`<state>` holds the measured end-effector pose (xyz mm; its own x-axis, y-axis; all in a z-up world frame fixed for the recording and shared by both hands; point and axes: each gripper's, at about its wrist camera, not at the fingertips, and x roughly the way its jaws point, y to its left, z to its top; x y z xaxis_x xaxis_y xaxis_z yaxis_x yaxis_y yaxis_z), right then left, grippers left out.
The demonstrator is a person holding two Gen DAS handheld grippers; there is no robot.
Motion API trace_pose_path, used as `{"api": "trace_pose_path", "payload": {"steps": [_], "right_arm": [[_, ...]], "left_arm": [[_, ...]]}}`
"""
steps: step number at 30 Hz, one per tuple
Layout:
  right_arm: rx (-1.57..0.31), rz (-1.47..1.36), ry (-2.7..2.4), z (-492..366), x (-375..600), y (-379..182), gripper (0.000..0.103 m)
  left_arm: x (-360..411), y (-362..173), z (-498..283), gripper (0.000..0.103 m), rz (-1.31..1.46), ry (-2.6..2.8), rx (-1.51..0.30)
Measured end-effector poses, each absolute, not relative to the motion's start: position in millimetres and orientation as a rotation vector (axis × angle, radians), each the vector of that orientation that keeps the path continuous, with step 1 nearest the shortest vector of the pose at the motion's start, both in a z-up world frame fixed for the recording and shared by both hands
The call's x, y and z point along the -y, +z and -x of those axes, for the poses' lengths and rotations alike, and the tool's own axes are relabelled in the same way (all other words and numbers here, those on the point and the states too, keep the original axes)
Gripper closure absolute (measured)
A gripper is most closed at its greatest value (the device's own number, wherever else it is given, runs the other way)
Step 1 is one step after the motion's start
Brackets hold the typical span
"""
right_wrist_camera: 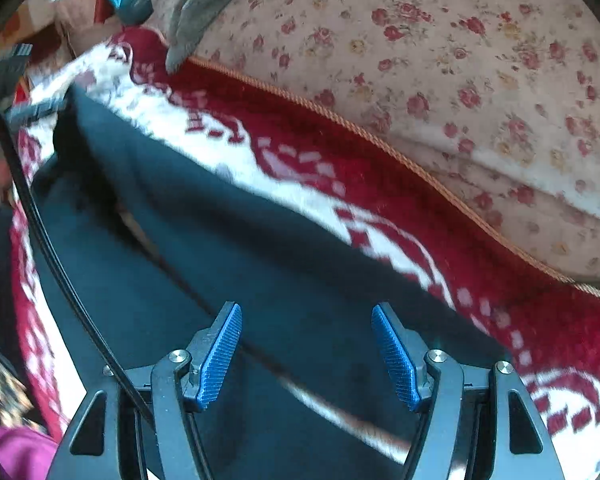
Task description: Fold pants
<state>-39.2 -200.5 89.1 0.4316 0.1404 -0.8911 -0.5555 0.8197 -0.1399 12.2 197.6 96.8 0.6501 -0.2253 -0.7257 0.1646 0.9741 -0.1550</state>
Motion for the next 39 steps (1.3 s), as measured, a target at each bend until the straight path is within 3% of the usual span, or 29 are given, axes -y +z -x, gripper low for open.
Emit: {"api": "trace_pose_path", "payload": {"steps": [10, 12, 17, 19, 22, 26, 31, 33, 35, 39], "right_arm": [[-0.999, 0.474, 0.280, 54, 243, 77, 0.037], [-0.974, 0.484, 0.288, 49, 239, 72, 0.043], [-0.962, 0.413, 0.291, 30, 233, 67, 0.077], [-0.969, 0.425, 0.294, 30, 228, 67, 0.079], [-0.982, 0.437, 0.329, 39, 228, 74, 0.077], [-1.016, 0.521, 0.334, 51, 234, 78, 0.049], [-1.028, 0.553, 0.324, 48, 244, 67, 0.049], [-1.017, 0.460, 0.314, 36, 250, 64, 0.058], [-0.996, 0.392, 0.283, 27, 252, 63, 0.088], [-0.967, 0.381, 0.297, 31, 244, 77, 0.093]], "left_arm": [[-198, 95, -13, 0.091, 0.090, -0.218, -0.846], [-198, 94, -13, 0.091, 0.087, -0.213, -0.850], [-195, 92, -10, 0.091, 0.074, -0.209, -0.858], [-196, 92, -9, 0.091, 0.073, -0.213, -0.861], [-197, 92, -7, 0.091, 0.076, -0.216, -0.858], [-197, 93, -7, 0.091, 0.082, -0.212, -0.856], [-197, 90, -8, 0.091, 0.088, -0.206, -0.865], [-197, 88, -9, 0.091, 0.089, -0.198, -0.873], [-196, 90, -9, 0.091, 0.089, -0.195, -0.874], [-200, 108, 0, 0.091, 0.076, -0.192, -0.820]]}}
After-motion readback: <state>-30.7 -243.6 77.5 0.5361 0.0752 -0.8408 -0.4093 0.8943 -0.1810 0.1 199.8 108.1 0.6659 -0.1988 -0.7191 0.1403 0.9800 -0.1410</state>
